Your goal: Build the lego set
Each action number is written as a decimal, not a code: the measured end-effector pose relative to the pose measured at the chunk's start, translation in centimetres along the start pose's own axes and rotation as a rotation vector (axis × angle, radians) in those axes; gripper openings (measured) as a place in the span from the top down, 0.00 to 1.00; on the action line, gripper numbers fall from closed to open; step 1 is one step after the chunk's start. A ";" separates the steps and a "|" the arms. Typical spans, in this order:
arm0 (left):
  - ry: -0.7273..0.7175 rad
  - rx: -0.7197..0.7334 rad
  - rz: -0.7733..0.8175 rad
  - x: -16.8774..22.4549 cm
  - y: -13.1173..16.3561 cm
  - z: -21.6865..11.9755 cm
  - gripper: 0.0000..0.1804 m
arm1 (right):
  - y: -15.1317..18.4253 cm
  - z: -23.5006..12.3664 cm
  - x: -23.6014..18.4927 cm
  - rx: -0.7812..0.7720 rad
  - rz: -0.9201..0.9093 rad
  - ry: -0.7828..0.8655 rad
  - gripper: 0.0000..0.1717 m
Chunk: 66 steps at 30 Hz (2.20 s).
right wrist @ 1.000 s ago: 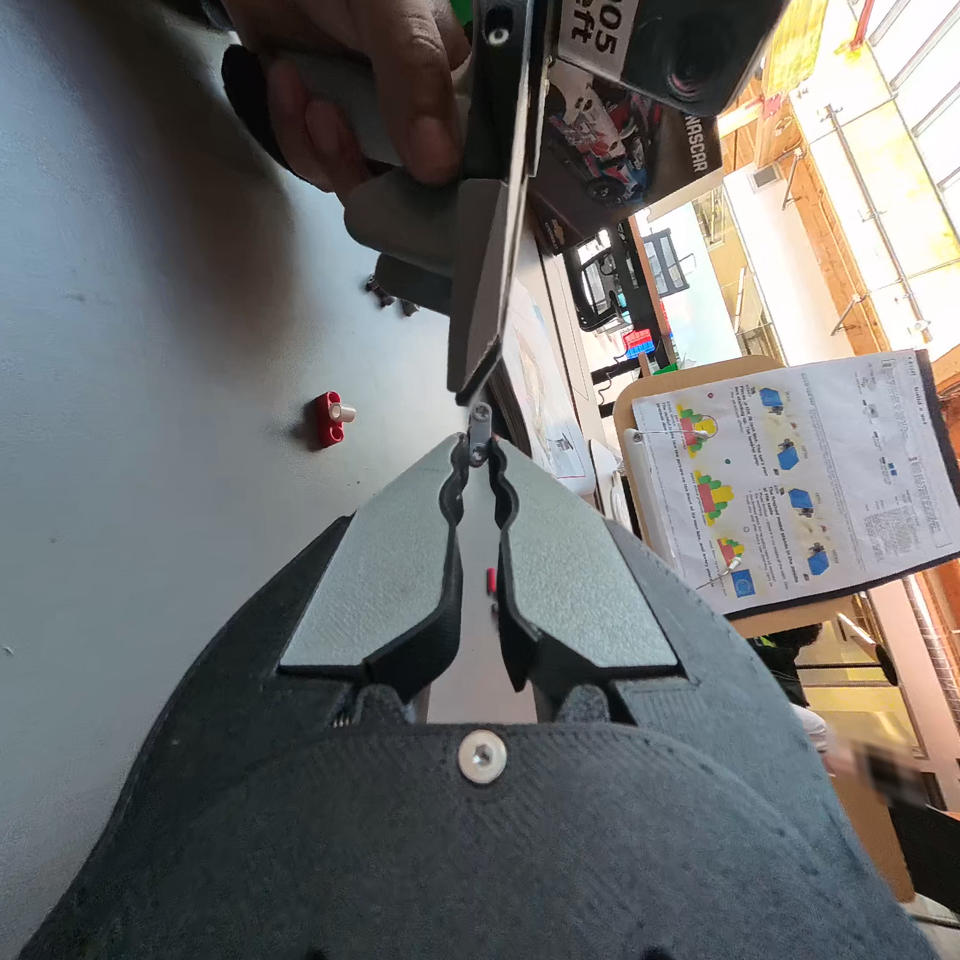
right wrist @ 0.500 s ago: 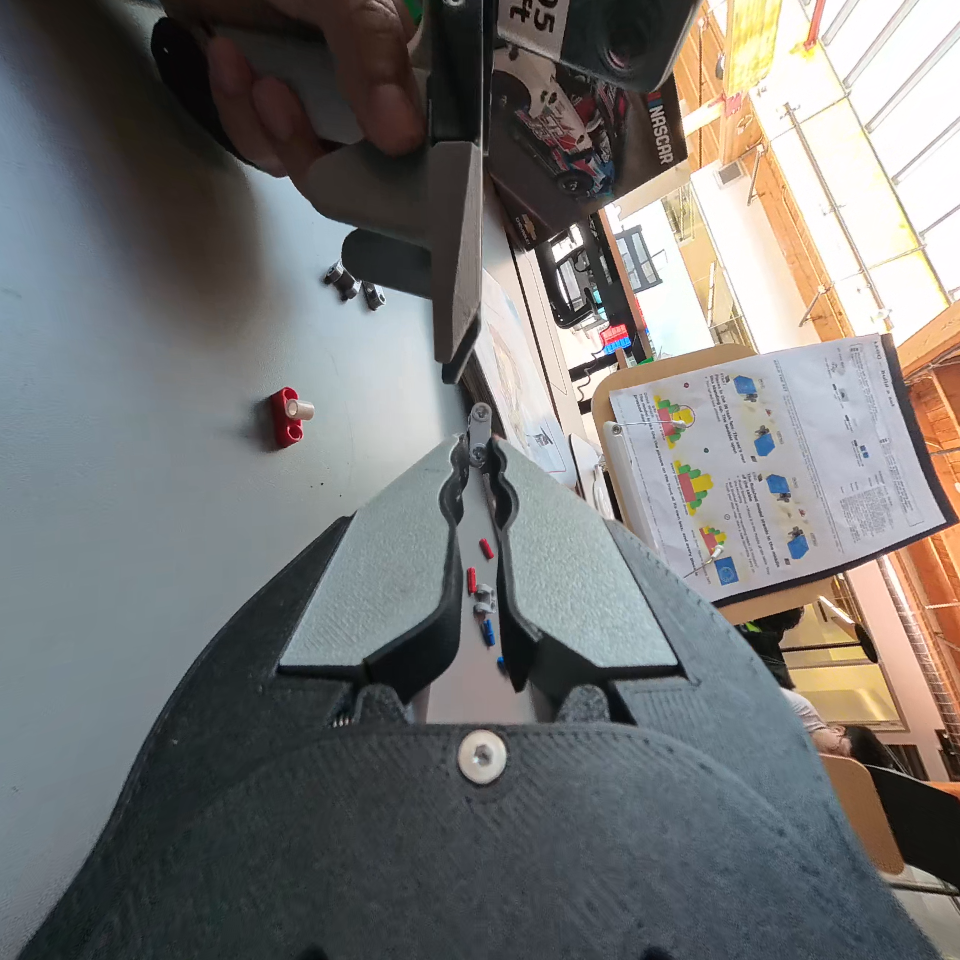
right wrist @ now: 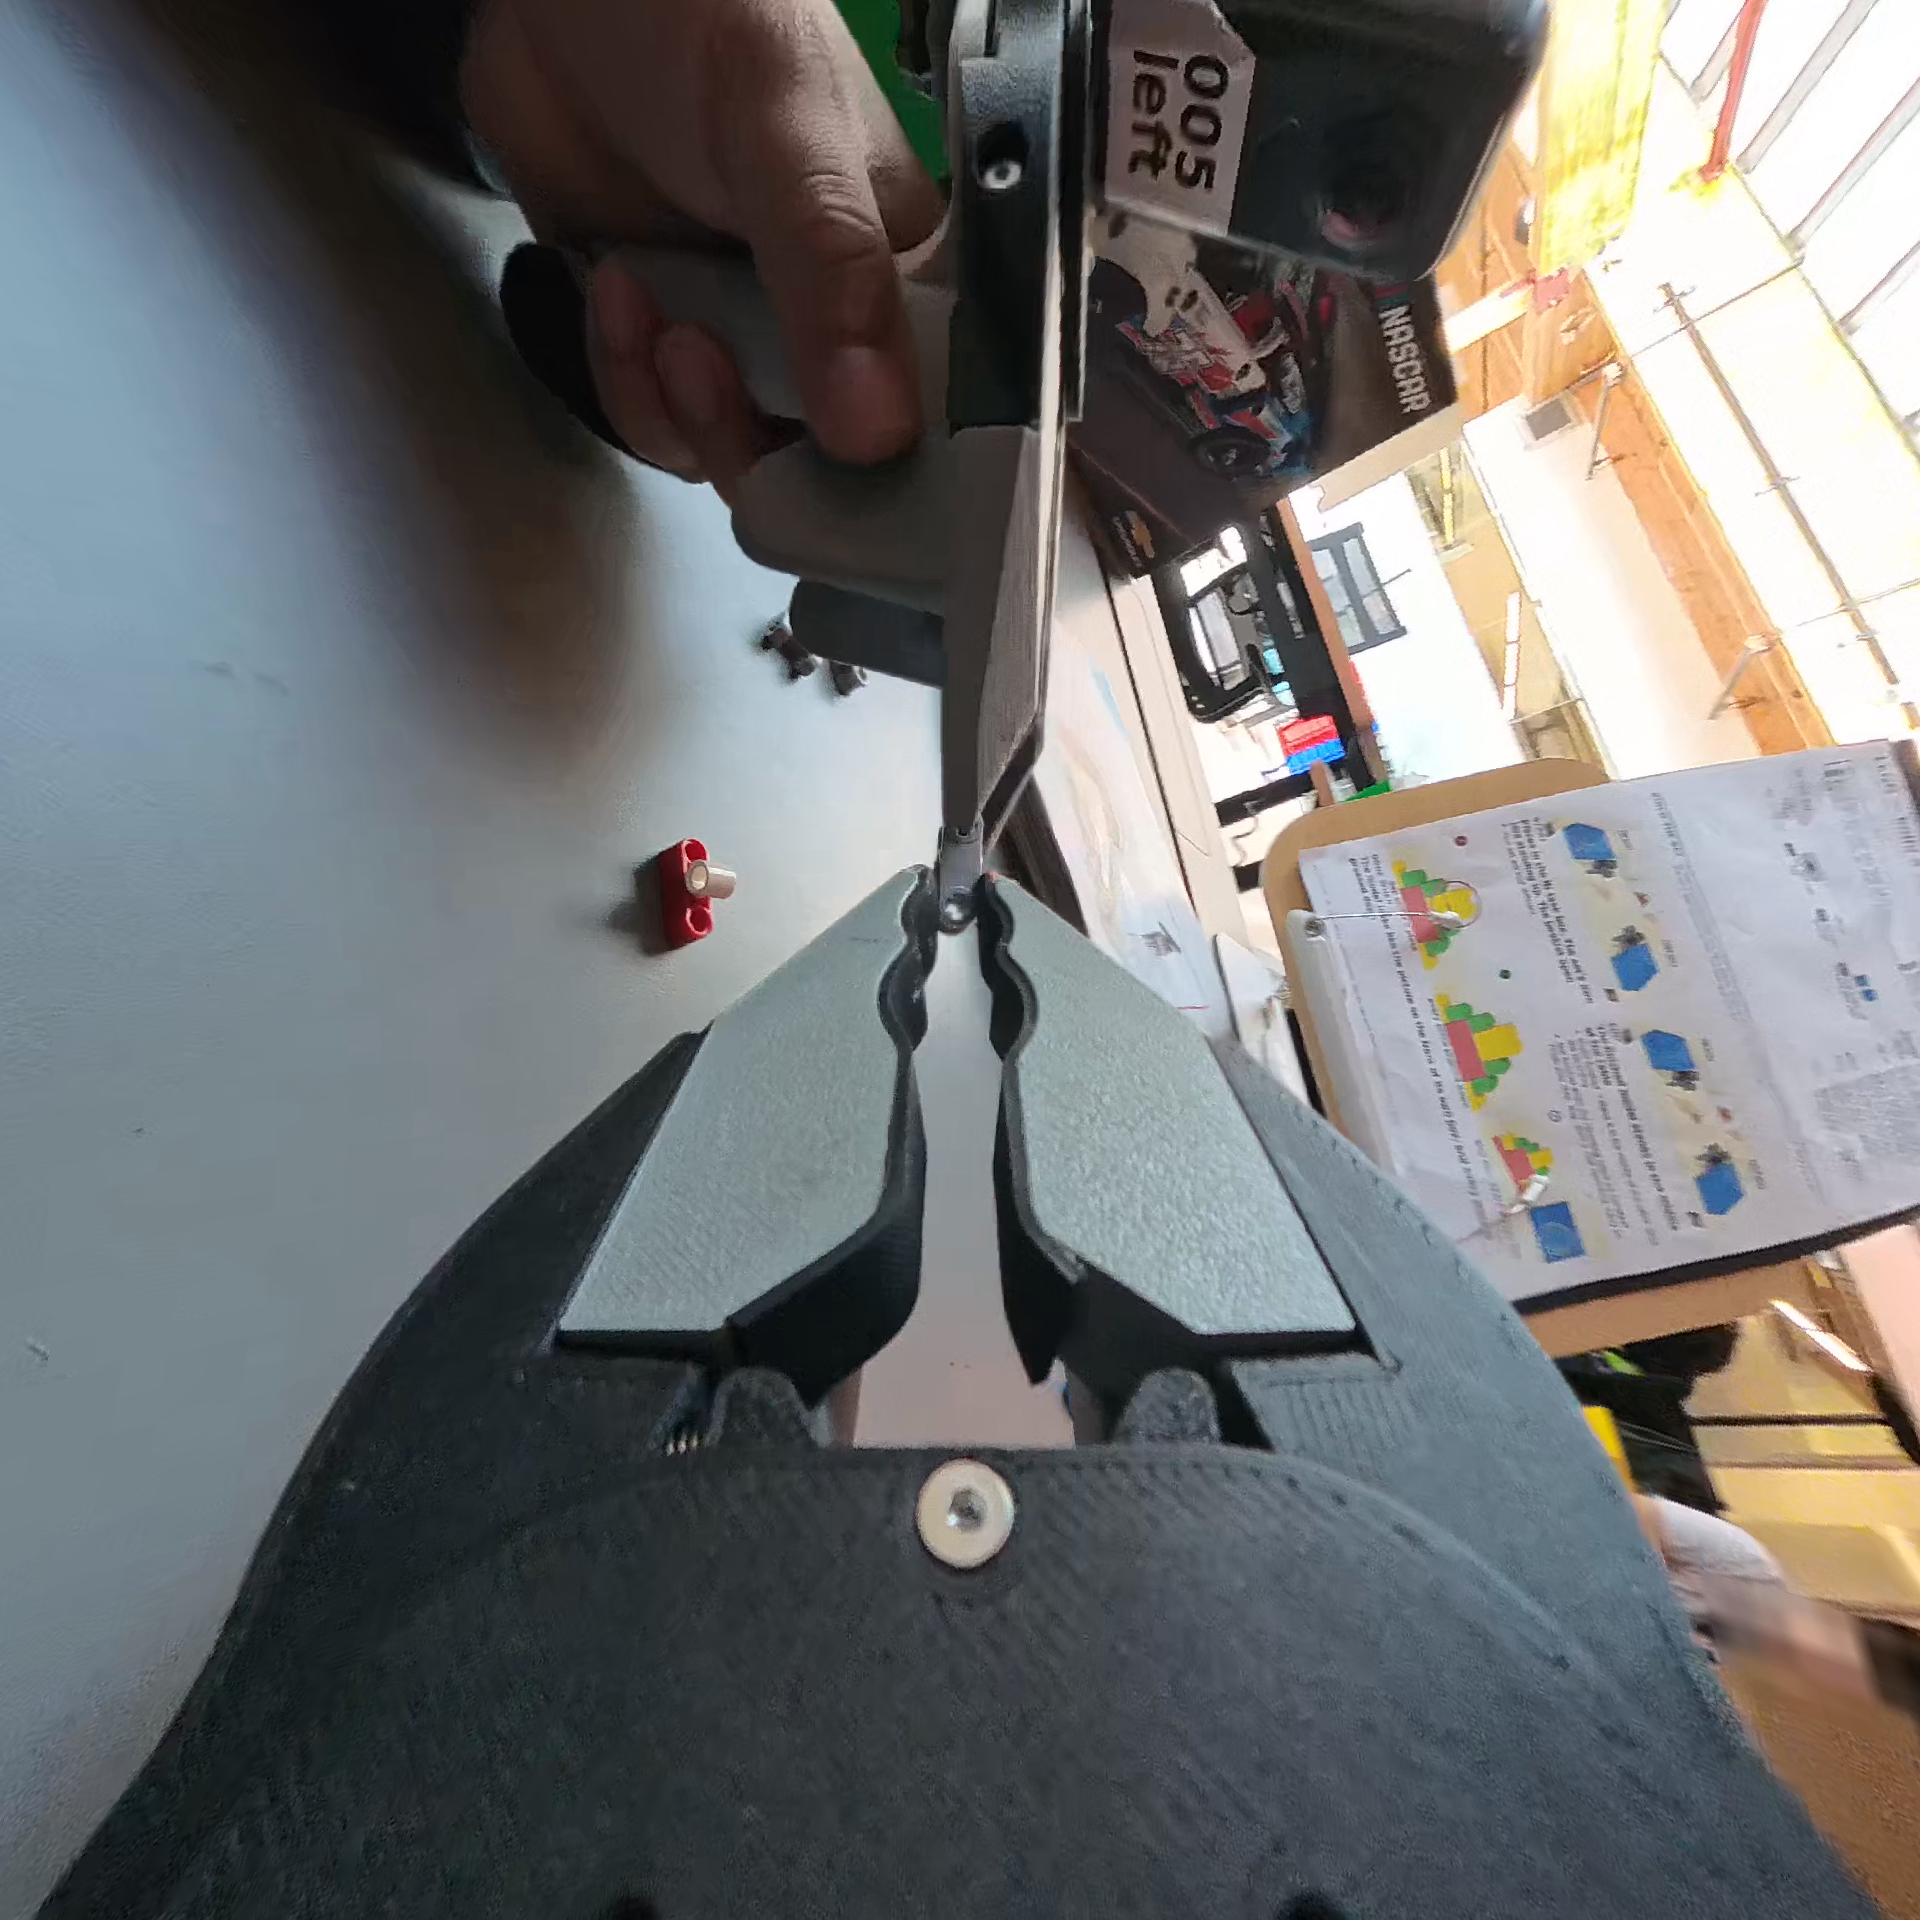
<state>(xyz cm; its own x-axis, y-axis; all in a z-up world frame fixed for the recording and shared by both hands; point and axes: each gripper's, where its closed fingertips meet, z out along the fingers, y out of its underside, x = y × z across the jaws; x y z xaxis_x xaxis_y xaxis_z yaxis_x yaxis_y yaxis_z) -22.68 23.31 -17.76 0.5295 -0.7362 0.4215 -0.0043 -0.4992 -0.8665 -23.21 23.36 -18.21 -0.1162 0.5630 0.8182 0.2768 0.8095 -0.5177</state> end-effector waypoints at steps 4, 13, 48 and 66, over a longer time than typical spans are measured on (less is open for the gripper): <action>-0.058 -0.082 0.157 -0.1 1.2 -0.1 0.92 | 0.1 0.0 -1.3 0.034 0.142 -0.137 0.97; -0.043 -0.238 0.223 0.2 3.9 -0.1 0.86 | 4.1 -1.8 -3.9 -0.095 0.592 -0.510 0.97; -0.117 -0.426 0.274 -0.6 6.6 0.6 0.88 | 4.8 -1.7 -5.3 -0.145 0.478 -0.555 0.95; -0.265 -0.536 0.252 -2.0 7.4 -1.5 0.89 | 4.2 -1.5 -5.8 -0.144 0.472 -0.573 0.97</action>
<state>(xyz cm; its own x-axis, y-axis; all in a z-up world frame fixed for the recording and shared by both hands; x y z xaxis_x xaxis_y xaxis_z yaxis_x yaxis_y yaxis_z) -25.10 20.39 -24.65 0.6478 -0.7573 0.0830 -0.5427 -0.5351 -0.6474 -19.98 23.25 -24.77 -0.4213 0.8749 0.2390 0.5374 0.4531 -0.7113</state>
